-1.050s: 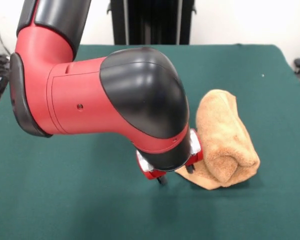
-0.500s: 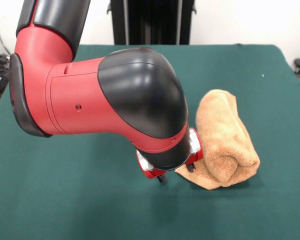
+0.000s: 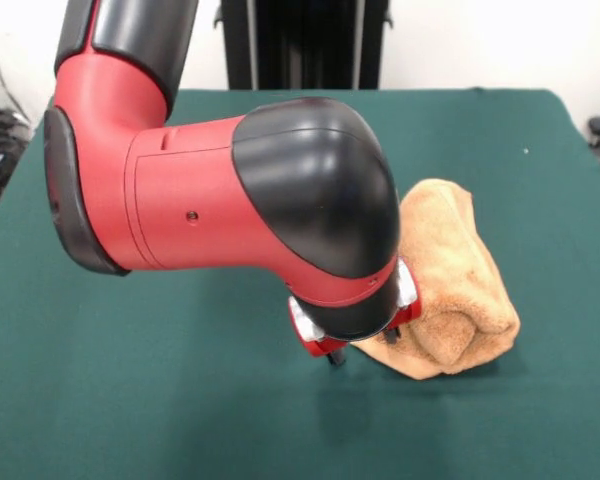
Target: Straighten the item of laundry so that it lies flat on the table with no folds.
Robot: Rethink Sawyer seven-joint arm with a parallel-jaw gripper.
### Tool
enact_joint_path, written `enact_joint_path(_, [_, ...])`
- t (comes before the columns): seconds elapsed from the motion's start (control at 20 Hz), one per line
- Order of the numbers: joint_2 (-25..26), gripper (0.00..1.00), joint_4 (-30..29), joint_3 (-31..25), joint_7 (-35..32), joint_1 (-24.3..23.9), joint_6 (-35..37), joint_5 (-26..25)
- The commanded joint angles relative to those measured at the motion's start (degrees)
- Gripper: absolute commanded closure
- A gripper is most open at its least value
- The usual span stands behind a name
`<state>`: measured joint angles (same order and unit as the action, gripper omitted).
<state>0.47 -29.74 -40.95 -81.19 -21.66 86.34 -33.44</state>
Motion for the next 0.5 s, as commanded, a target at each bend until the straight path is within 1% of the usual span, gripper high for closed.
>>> enact_joint_path(0.05, [3.8,0.00,-5.9,2.6,-2.4,3.8,-2.2,0.6])
enact_joint_path(0.5, [3.2,0.00,-6.7,6.2,-5.3,5.1,-3.8,-0.2])
